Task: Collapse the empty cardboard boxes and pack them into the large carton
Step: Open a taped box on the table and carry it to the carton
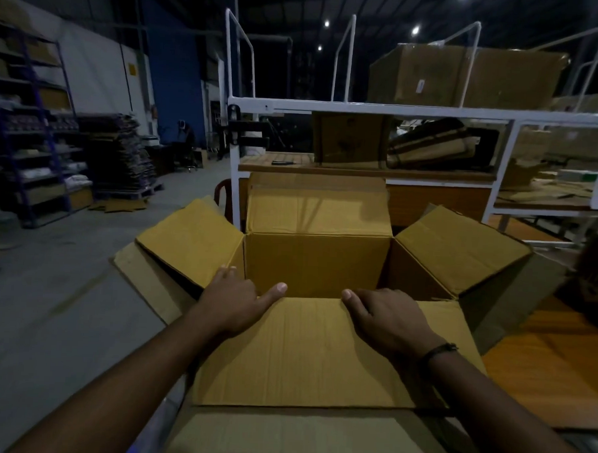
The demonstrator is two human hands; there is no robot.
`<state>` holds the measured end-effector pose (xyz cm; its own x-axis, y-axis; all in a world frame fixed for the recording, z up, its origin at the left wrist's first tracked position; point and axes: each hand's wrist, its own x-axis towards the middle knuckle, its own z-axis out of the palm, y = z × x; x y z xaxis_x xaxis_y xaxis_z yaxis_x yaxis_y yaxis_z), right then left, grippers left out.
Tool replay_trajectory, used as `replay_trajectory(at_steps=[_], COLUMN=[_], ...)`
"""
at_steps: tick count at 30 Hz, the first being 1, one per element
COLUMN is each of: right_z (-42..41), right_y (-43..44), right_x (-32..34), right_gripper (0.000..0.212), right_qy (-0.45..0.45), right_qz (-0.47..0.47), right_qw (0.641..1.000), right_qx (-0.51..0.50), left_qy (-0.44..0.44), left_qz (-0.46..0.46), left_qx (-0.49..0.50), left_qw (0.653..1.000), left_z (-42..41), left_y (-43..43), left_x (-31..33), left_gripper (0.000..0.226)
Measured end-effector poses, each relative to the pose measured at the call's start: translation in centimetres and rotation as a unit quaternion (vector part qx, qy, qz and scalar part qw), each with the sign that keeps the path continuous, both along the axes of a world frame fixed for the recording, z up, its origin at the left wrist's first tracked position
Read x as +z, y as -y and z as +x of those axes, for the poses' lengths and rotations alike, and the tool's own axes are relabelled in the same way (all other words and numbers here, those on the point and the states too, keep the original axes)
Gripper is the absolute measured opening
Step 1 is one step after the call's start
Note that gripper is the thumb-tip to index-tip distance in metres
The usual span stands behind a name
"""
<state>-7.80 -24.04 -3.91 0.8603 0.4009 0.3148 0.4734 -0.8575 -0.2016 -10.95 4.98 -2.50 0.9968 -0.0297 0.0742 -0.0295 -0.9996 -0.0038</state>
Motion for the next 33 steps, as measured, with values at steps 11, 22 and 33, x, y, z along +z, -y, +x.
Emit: replay_trajectory(at_steps=[11,22,33], right_z=[0.8,3.0,3.1], right_y=[2.8,6.4,5.8], right_x=[0.5,1.8,2.0], right_gripper=[0.090,0.116,0.098], right_qy=[-0.039,-0.069,-0.087], right_qz=[-0.052,-0.071,-0.115], right_qw=[0.959,0.930,0.947], right_qx=[-0.278,-0.353,-0.285], left_qy=[0.050,0.031,-0.042], left_qz=[0.024,0.009,-0.013], left_qx=[0.083,0.146,0.128], left_qw=[0.995,0.989,0.991], left_z=[0.8,1.0,2.6], left_y=[-0.2,-1.7,-0.8], left_x=[-0.9,0.5,2.4], left_gripper=[0.119,0.122,0.117])
